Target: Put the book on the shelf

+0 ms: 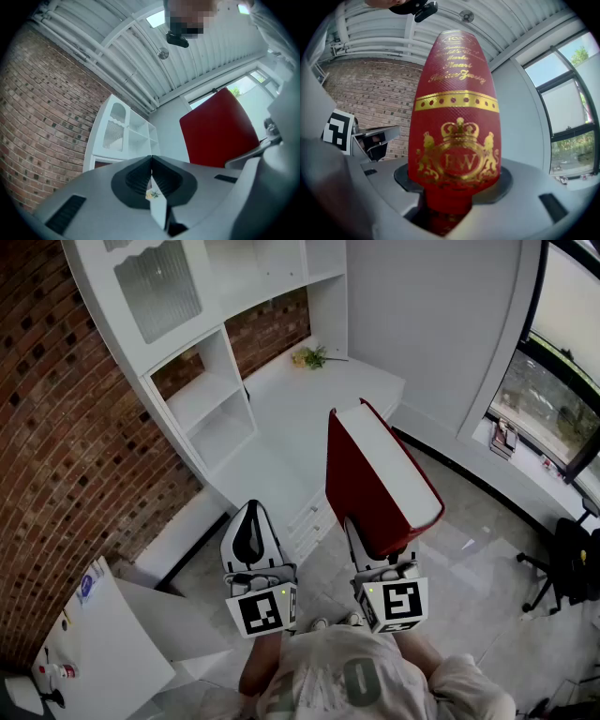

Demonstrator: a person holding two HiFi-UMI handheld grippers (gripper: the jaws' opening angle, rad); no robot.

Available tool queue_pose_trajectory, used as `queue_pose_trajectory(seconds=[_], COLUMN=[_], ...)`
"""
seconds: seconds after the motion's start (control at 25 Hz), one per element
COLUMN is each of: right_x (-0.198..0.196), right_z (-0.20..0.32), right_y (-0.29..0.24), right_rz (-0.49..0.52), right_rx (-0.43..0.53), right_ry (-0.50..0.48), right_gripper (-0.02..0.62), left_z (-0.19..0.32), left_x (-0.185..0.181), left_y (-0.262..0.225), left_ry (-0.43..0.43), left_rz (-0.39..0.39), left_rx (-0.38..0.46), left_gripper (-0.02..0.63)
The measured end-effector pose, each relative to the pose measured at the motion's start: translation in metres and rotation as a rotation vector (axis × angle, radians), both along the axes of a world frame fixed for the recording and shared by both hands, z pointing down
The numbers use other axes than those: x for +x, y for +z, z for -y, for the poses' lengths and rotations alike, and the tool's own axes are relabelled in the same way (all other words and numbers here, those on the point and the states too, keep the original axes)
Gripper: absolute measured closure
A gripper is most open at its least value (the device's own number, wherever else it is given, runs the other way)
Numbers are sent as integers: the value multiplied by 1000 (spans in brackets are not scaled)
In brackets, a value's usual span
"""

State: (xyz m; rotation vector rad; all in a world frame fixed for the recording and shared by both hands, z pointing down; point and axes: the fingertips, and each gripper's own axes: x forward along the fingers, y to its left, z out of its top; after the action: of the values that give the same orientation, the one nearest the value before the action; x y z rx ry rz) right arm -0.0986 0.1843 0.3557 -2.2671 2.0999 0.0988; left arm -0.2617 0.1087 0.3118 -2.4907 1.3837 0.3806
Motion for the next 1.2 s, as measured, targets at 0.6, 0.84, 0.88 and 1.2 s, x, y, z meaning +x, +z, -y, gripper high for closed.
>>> queue_pose_trajectory(seconds=[0.6,0.84,0.88,1.2], right_x=[35,69,78,130], right_z=[4,2,0,-20], right_y=[2,8,12,46], right_rz=[43,54,58,86], right_rx=[37,24,15,-60], right_ry=[30,61,71,90], right_gripper=[348,348,348,348], left_z=[7,11,10,-2], left_x=[28,52,56,94], left_y=[2,10,12,37], left_ry=[11,20,20,10], left_rz=[14,30,32,40], left_rx=[-9,-30,-35,-83], left_gripper=[594,594,594,594])
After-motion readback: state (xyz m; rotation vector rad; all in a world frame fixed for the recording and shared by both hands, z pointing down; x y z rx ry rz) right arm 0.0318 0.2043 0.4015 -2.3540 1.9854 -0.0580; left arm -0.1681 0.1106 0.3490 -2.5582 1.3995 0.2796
